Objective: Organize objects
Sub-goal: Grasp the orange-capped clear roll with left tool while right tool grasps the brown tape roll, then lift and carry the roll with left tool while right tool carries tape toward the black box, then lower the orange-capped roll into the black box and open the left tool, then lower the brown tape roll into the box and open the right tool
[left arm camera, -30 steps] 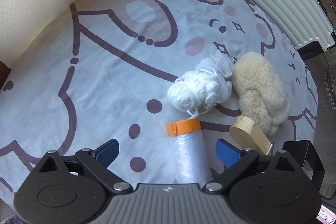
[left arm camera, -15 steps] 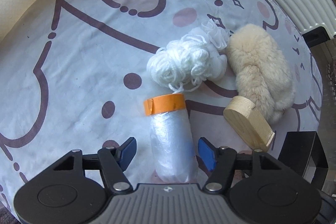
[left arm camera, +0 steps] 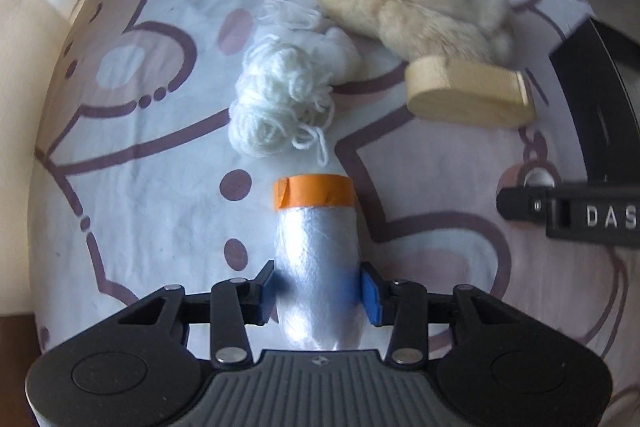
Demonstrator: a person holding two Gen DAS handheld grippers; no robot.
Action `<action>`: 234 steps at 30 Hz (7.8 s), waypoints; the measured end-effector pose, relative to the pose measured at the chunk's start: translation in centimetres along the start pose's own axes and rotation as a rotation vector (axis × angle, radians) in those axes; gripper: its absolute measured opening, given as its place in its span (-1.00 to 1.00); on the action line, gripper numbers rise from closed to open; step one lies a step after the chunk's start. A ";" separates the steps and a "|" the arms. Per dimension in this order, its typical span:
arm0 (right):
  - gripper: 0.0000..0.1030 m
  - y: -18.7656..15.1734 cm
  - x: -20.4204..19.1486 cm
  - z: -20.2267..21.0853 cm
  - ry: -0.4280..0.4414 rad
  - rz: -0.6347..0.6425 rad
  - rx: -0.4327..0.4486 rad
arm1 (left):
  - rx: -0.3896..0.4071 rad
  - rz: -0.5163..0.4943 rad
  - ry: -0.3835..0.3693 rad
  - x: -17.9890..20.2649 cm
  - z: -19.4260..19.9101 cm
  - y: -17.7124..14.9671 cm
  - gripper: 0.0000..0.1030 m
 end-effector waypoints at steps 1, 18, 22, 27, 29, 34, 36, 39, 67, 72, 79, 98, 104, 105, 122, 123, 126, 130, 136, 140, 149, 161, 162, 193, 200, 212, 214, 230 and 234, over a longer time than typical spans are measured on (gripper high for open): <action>-0.12 -0.2 0.0 -0.1 -0.018 0.027 -0.009 | 0.004 -0.043 0.008 0.0 0.1 -0.3 -0.15; -0.09 -1.2 -0.5 -0.8 -0.101 0.253 -0.034 | 0.001 0.050 -0.045 0.0 0.1 -0.2 -0.13; -0.14 -0.8 -0.2 -0.6 -0.087 0.226 -0.024 | -0.008 0.073 -0.063 0.1 0.3 -0.3 -0.15; -0.15 -0.8 -0.5 -0.3 -0.068 0.230 -0.017 | 0.004 0.106 -0.062 -0.2 0.9 -0.1 -0.17; -0.15 -0.8 -0.8 0.0 -0.066 0.235 -0.009 | 0.016 0.119 -0.059 -0.5 1.3 0.2 -0.17; -0.15 -0.6 -1.1 1.1 -0.064 0.232 0.019 | 0.063 0.145 -0.054 -1.0 2.8 0.6 -0.17; -0.15 -0.4 -1.2 1.8 -0.058 0.224 0.040 | 0.086 0.151 -0.052 -1.1 3.7 0.7 -0.17; -0.15 -0.2 -1.3 3.1 -0.055 0.211 0.077 | 0.121 0.162 -0.050 -1.2 5.1 0.8 -0.17; -0.15 -0.1 -2.3 14.8 -0.081 0.188 0.399 | 0.403 0.251 -0.030 -3.0 15.1 1.2 -0.17; -0.15 0.1 -2.4 15.4 -0.083 0.194 0.424 | 0.421 0.267 -0.021 -3.4 15.7 1.2 -0.17; -0.16 0.0 -2.7 15.8 -0.084 0.212 0.433 | 0.427 0.278 -0.012 -3.7 16.0 1.2 -0.17; -0.15 -0.2 1.2 17.3 -0.126 0.163 0.452 | 0.410 0.234 -0.051 0.5 16.1 2.4 -0.17; -0.15 -0.6 3.8 18.2 -0.151 0.127 0.461 | 0.417 0.204 -0.079 3.1 16.7 3.1 -0.17; -0.15 -0.7 4.3 18.4 -0.156 0.119 0.464 | 0.418 0.200 -0.085 3.5 16.8 3.2 -0.17; -0.15 -1.8 9.9 20.8 -0.217 0.032 0.497 | 0.417 0.175 -0.175 9.0 18.0 4.2 -0.17; -0.15 -1.9 10.1 20.9 -0.223 0.032 0.497 | 0.417 0.176 -0.179 9.2 18.0 4.3 -0.17; -0.16 -2.0 10.7 21.2 -0.234 0.027 0.501 | 0.415 0.179 -0.193 9.8 18.1 4.4 -0.17; -0.15 -2.2 11.4 21.5 -0.235 0.012 0.507 | 0.410 0.186 -0.221 10.7 18.4 4.5 -0.17; -0.15 -2.4 12.4 21.6 -0.240 -0.008 0.509 | 0.405 0.194 -0.268 12.2 18.6 4.8 -0.17; -0.16 -2.4 13.1 21.6 -0.240 -0.024 0.513 | 0.403 0.189 -0.275 13.3 18.5 5.0 -0.17; -0.16 -2.3 14.7 20.9 -0.229 -0.083 0.509 | 0.346 0.212 -0.350 15.7 16.8 5.9 -0.17; -0.16 -2.0 17.9 18.2 -0.182 -0.218 0.475 | 0.264 0.214 -0.432 19.0 13.0 7.3 -0.17; -0.16 -1.9 18.0 18.1 -0.176 -0.227 0.475 | 0.260 0.214 -0.431 19.2 12.7 7.4 -0.17; -0.16 -0.5 19.8 12.8 -0.123 -0.338 0.396 | 0.153 0.208 -0.353 21.5 8.7 7.8 -0.17; -0.16 -0.5 19.7 12.5 -0.112 -0.351 0.395 | 0.161 0.191 -0.344 21.4 8.9 7.8 -0.11; -0.15 -0.1 19.4 12.2 -0.099 -0.380 0.396 | 0.337 0.030 -0.255 20.0 13.7 8.1 0.13; -0.15 0.0 19.4 11.9 -0.110 -0.386 0.392 | 0.359 0.045 -0.277 19.0 14.4 8.3 0.14; -0.15 1.5 17.4 8.3 -0.182 -0.291 0.288 | 0.291 0.211 -0.286 12.5 11.2 9.8 0.14; -0.15 1.4 15.7 10.8 -0.163 -0.230 0.312 | 0.284 0.214 -0.296 12.5 11.1 9.9 0.14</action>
Point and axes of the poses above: each gripper's, at about its wrist camera, not at the fingertips, and z roughly against the way its jaws point, x to its right, y to its top, the point moved 9 cm from there along -z, roughly the way its jaws point, and after that the axes turned 10 degrees about y, right-handed, at the moved point
